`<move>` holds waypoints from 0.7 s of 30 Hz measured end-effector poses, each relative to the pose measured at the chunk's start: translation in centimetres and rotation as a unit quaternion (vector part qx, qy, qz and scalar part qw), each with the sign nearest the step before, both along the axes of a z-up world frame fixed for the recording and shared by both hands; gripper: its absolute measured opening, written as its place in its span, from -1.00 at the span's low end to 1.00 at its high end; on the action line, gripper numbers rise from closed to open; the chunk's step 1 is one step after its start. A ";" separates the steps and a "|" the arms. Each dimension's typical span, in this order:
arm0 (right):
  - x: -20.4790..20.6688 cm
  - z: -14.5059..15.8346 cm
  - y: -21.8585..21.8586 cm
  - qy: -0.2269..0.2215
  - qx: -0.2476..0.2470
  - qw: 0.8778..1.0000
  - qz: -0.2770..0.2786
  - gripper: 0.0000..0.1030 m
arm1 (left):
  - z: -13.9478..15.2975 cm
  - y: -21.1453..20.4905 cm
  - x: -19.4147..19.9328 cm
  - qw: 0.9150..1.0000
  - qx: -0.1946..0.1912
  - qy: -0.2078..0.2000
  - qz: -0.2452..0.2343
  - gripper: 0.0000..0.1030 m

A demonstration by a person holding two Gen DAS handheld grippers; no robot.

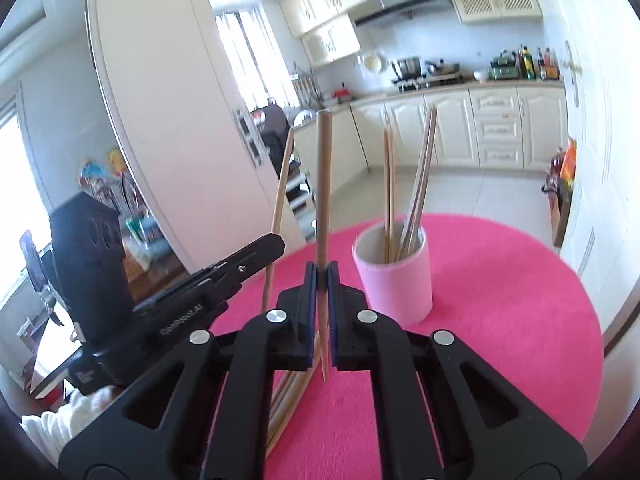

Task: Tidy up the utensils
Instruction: 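Lift both held chopsticks and carry them over the pink cup, then open the left tool to drop its chopstick in the cup while the right tool lowers its chopstick in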

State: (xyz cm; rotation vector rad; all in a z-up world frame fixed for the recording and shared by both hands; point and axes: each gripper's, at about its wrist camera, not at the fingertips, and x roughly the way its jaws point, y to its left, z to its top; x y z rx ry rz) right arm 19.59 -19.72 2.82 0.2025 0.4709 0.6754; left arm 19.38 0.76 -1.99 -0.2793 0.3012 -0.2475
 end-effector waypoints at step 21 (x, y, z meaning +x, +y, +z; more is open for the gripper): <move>7.5 2.8 -1.9 -0.111 0.038 0.991 -0.064 -0.89 | 2.4 -3.1 10.3 0.985 0.027 -0.153 0.072 -0.88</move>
